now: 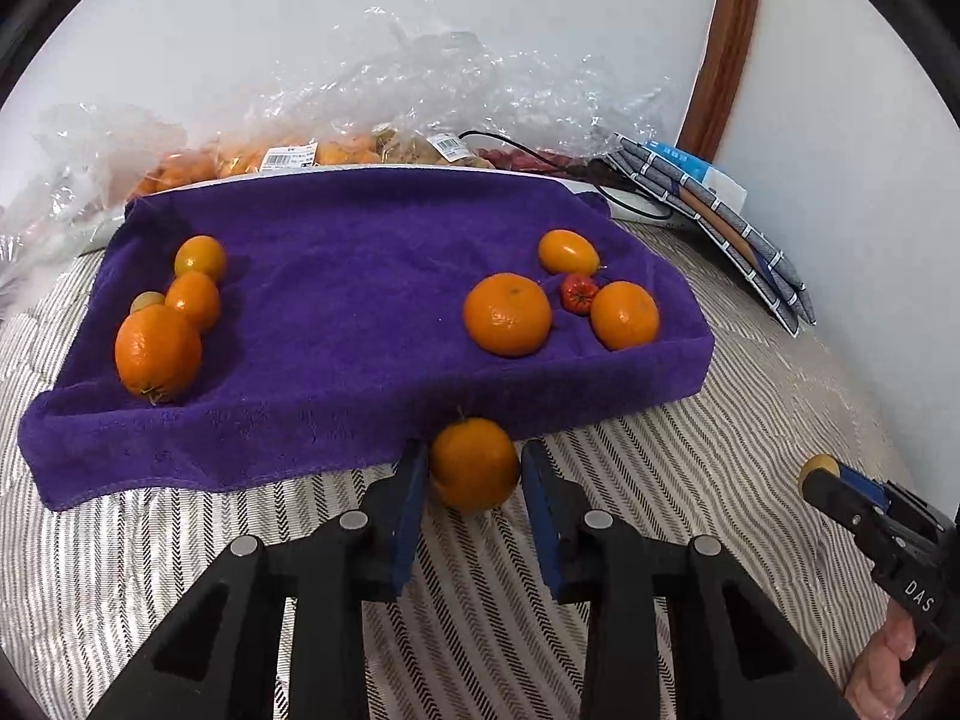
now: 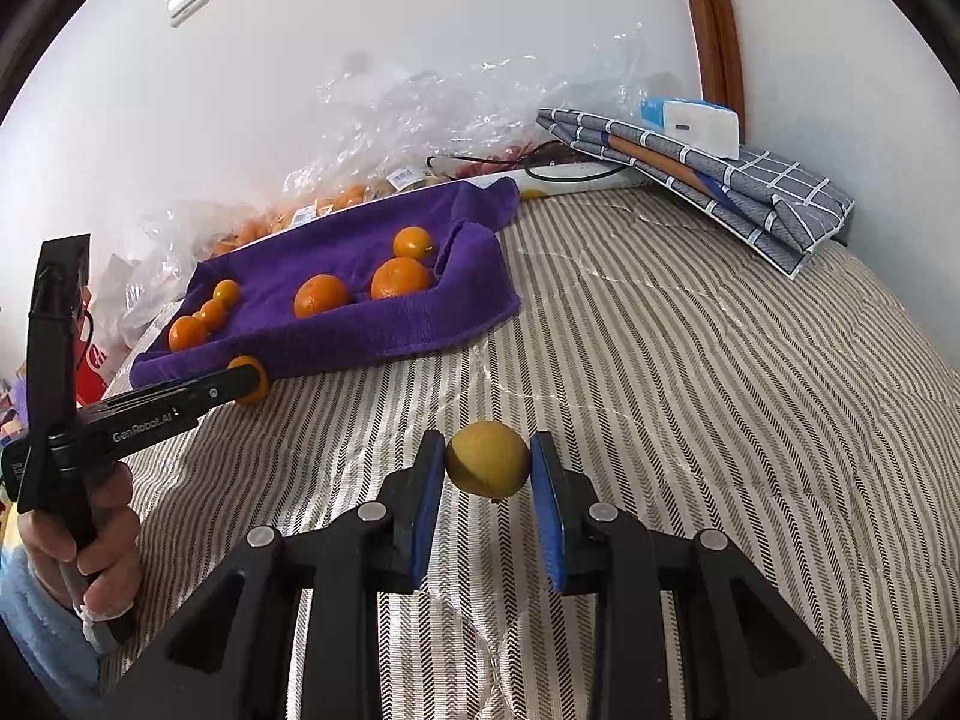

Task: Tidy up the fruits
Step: 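Grasp the last loose orange with the left tool while the right tool lifts its fruit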

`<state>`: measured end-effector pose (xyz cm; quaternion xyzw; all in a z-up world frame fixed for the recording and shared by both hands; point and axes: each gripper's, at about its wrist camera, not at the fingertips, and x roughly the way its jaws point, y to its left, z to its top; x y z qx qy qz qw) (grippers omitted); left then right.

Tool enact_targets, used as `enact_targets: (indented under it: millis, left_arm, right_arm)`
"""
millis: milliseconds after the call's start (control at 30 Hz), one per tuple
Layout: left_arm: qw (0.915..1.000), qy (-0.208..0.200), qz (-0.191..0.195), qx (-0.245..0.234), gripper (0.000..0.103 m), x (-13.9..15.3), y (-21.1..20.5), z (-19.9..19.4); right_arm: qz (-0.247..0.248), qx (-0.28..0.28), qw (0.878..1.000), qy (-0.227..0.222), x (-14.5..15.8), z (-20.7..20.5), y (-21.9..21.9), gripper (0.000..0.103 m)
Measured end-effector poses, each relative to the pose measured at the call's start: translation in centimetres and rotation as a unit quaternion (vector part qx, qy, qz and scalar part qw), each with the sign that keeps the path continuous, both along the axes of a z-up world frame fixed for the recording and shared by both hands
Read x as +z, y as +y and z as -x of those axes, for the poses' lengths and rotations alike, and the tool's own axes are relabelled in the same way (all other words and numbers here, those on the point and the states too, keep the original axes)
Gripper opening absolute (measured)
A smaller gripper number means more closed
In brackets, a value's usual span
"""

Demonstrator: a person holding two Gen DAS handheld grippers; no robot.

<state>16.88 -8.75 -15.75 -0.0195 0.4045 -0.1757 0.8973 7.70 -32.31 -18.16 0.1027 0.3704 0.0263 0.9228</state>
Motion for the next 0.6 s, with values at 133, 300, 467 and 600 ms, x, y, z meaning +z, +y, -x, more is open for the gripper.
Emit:
enact_targets:
  millis: [133, 300, 467, 600]
  left_arm:
    - [0.9998, 0.002, 0.021, 0.003, 0.03, 0.0, 0.7, -0.1]
    - [0.9987, -0.009, 0.049, 0.013, 0.03, 0.2, 1.7, 0.3]
    - [0.9977, -0.03, 0.057, 0.02, 0.03, 0.7, 2.1, 1.1]
    - [0.9956, -0.042, 0.076, 0.037, 0.03, 1.2, 3.4, 1.5]
  right_arm:
    - [0.004, 0.002, 1.0, 0.004, -0.1, -0.2, 0.2, 0.029]
    - [0.008, 0.001, 1.0, 0.006, -0.1, -0.2, 0.1, 0.029]
    - [0.001, -0.005, 1.0, -0.001, -0.1, 0.0, -0.3, 0.029]
    - [0.003, -0.01, 1.0, -0.006, 0.1, 0.2, -0.4, 0.029]
